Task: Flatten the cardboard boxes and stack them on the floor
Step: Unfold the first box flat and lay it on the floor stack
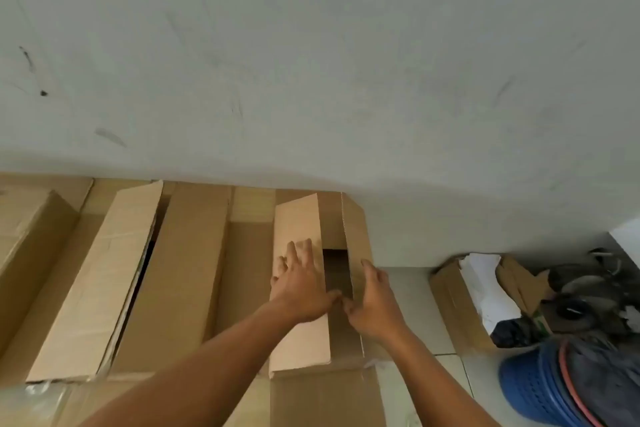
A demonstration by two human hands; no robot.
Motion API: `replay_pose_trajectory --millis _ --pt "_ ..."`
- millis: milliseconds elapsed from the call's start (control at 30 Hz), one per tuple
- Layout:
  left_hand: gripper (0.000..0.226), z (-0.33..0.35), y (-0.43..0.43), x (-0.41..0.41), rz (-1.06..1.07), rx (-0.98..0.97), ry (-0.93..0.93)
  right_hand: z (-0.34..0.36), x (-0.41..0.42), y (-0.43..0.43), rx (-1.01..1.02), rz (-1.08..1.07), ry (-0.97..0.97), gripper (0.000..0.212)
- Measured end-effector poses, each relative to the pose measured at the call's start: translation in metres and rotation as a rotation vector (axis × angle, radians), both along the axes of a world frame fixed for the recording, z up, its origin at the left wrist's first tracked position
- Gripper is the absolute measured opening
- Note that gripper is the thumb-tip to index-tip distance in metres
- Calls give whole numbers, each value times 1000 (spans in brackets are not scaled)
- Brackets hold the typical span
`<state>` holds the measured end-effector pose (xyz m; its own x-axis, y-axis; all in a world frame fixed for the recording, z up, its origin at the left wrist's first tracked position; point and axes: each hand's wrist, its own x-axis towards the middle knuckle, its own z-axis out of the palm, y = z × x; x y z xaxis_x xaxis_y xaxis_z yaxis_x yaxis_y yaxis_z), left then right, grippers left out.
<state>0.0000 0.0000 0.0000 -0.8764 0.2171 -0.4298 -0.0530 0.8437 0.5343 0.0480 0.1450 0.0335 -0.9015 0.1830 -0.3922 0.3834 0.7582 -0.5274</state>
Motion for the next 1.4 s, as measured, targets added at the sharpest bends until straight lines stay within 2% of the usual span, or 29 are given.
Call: replay_pose_trajectory --millis 167,267,433,500,567,633,700,733,800,867,933,1000,1067,1133,1167,1300,1400 --pt "97 18 -14 6 29 65 83 3 -10 31 -48 102 -12 91" --pt "84 29 -39 9 91 72 146 9 -15 54 -130 81 -3 88" --pt "69 18 -75 19 263 85 109 8 -19 90 -91 64 21 82" --pt "68 12 -83 25 330 47 110 7 -15 97 75 159 41 84" --pt "70 8 -84 28 379 2 116 3 -18 97 464 357 180 96" --pt "76 10 -78 30 400 -62 120 2 -24 91 675 578 332 101" --pt "89 17 -68 33 384 -121 123 6 -26 72 649 791 260 80" --pt "96 19 -62 33 366 -145 134 7 -27 63 643 898 129 71" --pt "102 20 -54 35 355 -159 158 7 -32 53 733 1065 18 74" --pt "88 20 -50 35 382 -144 191 11 -37 45 769 1145 -50 81" --pt "64 22 -47 35 413 -169 219 15 -42 39 787 1202 -132 81" --pt "49 24 -46 36 436 -196 234 17 -41 33 832 1242 -174 79" --pt "45 24 -47 38 457 -197 236 21 -38 29 774 1227 -189 62" --pt "51 23 -48 43 471 -195 212 26 -37 31 601 1147 -204 37" --pt "57 22 -49 47 469 -197 198 30 -36 32 502 1113 -216 33" --pt "88 19 -43 63 426 -236 187 44 -33 35 249 1105 -404 46" --pt "100 22 -36 67 400 -274 207 49 -41 33 185 1175 -489 47"
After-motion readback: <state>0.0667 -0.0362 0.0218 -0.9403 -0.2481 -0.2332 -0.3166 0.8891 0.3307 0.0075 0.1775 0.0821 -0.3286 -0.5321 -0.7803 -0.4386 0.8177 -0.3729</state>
